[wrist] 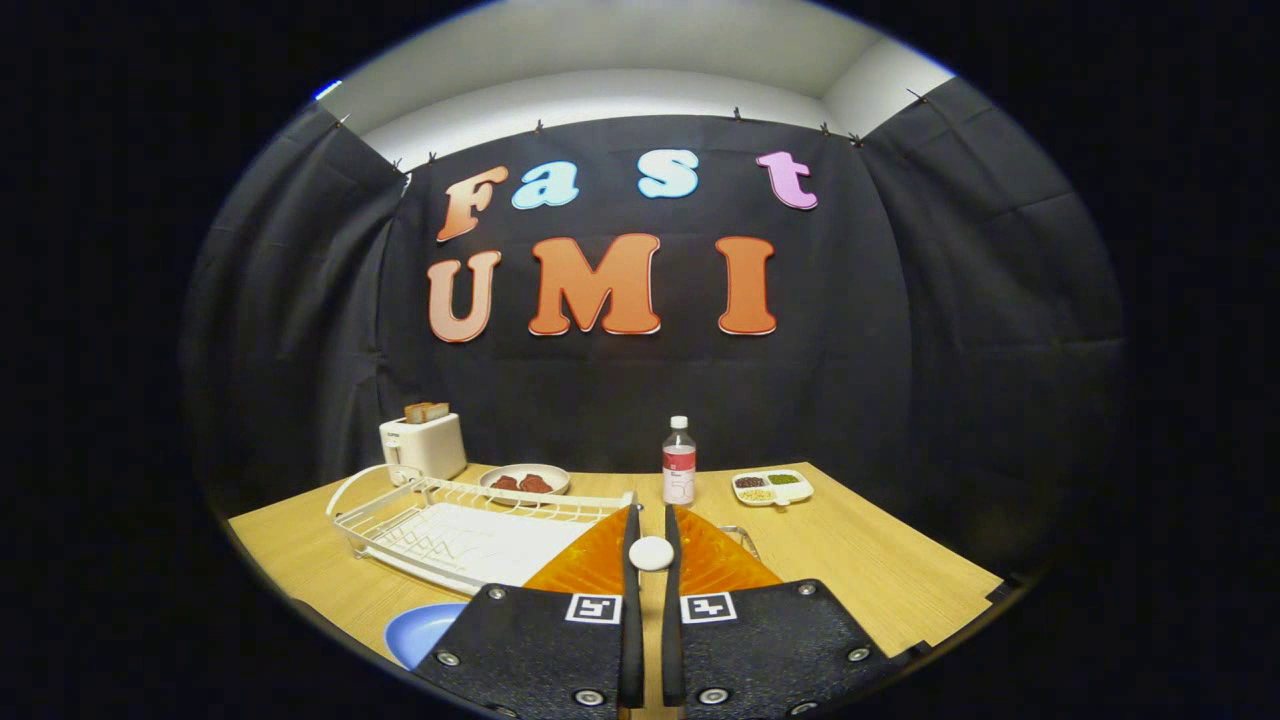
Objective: Take the plate from the dish rack, then take the spoon from the basket and place it into the plate.
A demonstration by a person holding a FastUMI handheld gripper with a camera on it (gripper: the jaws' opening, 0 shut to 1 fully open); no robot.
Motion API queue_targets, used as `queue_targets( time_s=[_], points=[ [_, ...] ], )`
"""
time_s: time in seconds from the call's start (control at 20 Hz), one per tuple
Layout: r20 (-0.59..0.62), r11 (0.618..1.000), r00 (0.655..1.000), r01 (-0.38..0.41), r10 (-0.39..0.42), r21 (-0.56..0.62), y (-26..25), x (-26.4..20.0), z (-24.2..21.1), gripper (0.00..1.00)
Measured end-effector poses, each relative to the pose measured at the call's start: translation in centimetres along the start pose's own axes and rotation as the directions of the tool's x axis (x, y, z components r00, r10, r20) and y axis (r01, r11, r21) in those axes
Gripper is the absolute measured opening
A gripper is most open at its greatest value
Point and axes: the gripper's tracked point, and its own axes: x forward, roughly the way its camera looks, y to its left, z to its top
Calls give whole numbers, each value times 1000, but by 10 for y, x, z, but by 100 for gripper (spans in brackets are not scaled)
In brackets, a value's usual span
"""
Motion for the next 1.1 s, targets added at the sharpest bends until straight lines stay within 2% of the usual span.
queue_targets(
  time_s=[0.4,0.85,1.1],
  points=[
    [-49,992,991,-124,126,35,73,-40,-37,7],
    [-146,972,961,-226,234,70,133,-33,-96,7],
    [-175,968,953,-238,248,76,136,-23,-105,7]
  ],
)
